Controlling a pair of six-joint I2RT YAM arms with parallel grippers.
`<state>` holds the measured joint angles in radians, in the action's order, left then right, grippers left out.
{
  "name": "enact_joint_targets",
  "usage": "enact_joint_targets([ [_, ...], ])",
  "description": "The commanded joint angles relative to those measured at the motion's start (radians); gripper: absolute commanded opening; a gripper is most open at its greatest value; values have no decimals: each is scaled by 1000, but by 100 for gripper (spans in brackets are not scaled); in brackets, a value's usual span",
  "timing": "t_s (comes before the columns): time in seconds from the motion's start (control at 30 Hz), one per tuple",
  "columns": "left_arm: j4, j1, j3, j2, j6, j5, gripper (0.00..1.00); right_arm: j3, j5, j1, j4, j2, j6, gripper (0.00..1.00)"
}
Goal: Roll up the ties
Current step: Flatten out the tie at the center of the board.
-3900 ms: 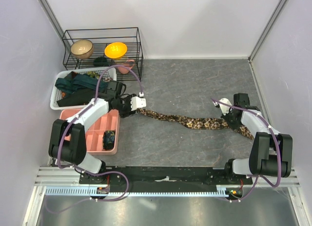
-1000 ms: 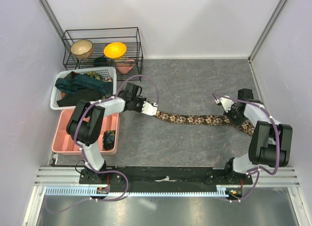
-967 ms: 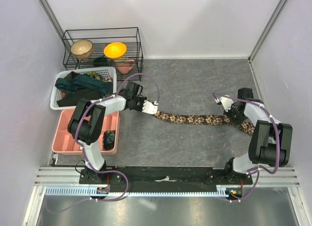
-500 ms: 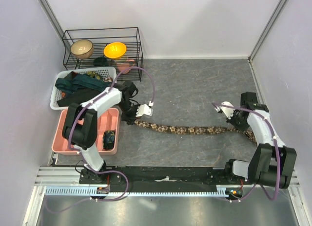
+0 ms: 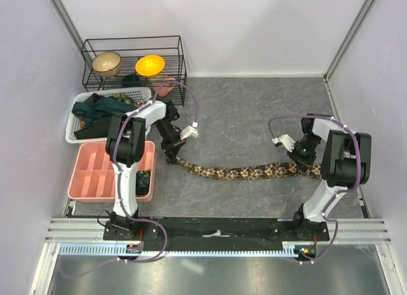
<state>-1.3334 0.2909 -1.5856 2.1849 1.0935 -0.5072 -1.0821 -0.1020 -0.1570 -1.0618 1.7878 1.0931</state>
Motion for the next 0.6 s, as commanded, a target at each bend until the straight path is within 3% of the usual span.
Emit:
enact_joint_targets([
  [0.0, 8, -18, -25, -6, -44, -36, 17, -36, -87, 2, -24, 15, 21, 0],
  [0.03, 58, -27, -5, -34, -40, -54, 31, -29, -94, 2, -24, -16, 22, 0],
  [0.07, 94, -32, 16, -121, -38, -76, 56, -19, -113, 2, -24, -34, 22, 0],
  [0.1, 141, -38, 65, -167, -49, -108, 70, -6, -117, 2, -21, -51, 16, 0],
  [0.13, 254, -50, 94, -231, -59, -123, 73, 1, -122, 2, -23, -79, 10, 0],
  [0.17, 310, -55, 119, -285, -72, -134, 85, 7, -125, 4, -23, -93, 8, 0],
  [0.23, 420, -50, 215, -457, -78, -158, 99, 27, -131, 2, -23, -122, -4, 0],
  [0.3, 561, -23, 325, -605, -77, -137, 100, 37, -142, 2, -24, -146, -16, 0],
  [0.43, 761, 215, 510, -764, -63, 47, 100, 34, -180, 2, -52, -195, -35, 0],
  [0.57, 901, 375, 576, -813, -113, 56, 100, 19, -232, 5, -116, -240, -36, 0],
])
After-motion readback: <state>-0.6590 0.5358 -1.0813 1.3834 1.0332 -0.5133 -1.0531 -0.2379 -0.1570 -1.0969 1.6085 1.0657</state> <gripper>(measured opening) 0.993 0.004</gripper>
